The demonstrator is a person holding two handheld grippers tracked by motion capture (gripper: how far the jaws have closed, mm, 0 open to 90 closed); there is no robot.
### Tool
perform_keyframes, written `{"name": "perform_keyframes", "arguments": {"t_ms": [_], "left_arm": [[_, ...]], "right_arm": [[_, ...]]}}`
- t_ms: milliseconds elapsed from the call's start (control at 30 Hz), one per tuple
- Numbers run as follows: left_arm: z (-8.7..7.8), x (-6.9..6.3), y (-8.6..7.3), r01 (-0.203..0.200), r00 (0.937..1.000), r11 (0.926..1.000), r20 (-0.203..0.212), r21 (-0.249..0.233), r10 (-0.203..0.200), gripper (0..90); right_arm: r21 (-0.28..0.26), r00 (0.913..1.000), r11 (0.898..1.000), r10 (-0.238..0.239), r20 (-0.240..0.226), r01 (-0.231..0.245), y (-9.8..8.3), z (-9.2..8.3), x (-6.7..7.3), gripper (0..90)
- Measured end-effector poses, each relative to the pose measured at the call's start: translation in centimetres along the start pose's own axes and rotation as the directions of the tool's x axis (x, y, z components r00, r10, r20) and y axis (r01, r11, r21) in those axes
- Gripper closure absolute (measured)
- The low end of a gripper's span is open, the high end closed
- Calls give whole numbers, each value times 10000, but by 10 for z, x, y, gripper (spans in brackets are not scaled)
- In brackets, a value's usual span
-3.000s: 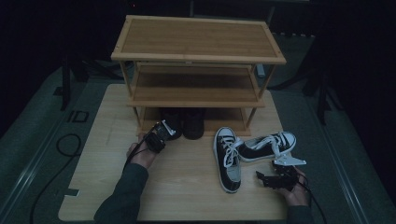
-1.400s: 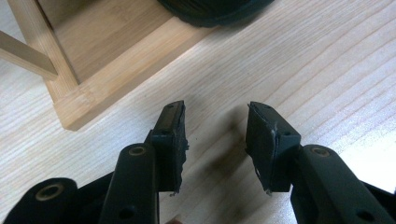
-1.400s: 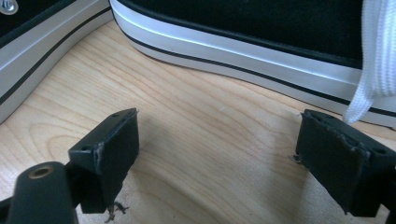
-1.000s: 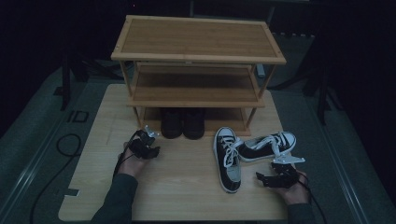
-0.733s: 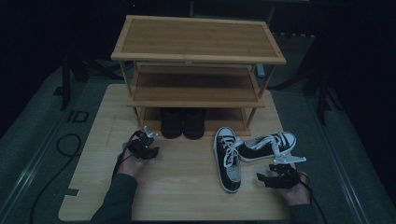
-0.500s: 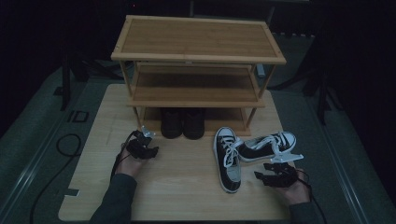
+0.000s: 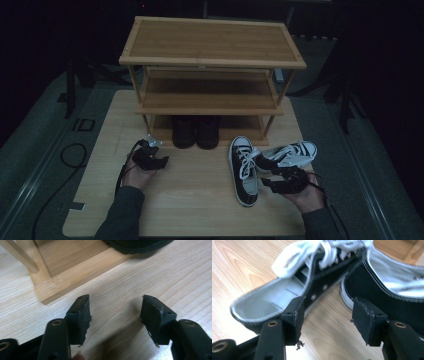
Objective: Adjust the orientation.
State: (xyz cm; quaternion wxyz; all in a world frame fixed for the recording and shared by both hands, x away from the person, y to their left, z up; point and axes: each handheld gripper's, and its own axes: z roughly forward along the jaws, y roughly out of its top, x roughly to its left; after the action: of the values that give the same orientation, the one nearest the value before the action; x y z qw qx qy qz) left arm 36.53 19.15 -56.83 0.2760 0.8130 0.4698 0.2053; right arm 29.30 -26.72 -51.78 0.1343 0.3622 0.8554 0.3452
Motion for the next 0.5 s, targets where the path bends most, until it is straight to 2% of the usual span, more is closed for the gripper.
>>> {"name": "perform_keyframes", "arguments": {"t_ms": [133,300,500], "left_arm": [[1,6,-2,410,9988,9992,278,-30,-409,361],[2,6,-5,405,9987,9988,312,-274,-397,358],[2,7,-7,389,9988,9984,329,-422,-375,357]], "right_arm": [[-47,9999,9999,-119,-117,119,12,5,6,418],[202,9999,9998,-87,-125,90,23,17,12,439],[626,9992,9974,370,-132,-361,30,35,9,530]]}}
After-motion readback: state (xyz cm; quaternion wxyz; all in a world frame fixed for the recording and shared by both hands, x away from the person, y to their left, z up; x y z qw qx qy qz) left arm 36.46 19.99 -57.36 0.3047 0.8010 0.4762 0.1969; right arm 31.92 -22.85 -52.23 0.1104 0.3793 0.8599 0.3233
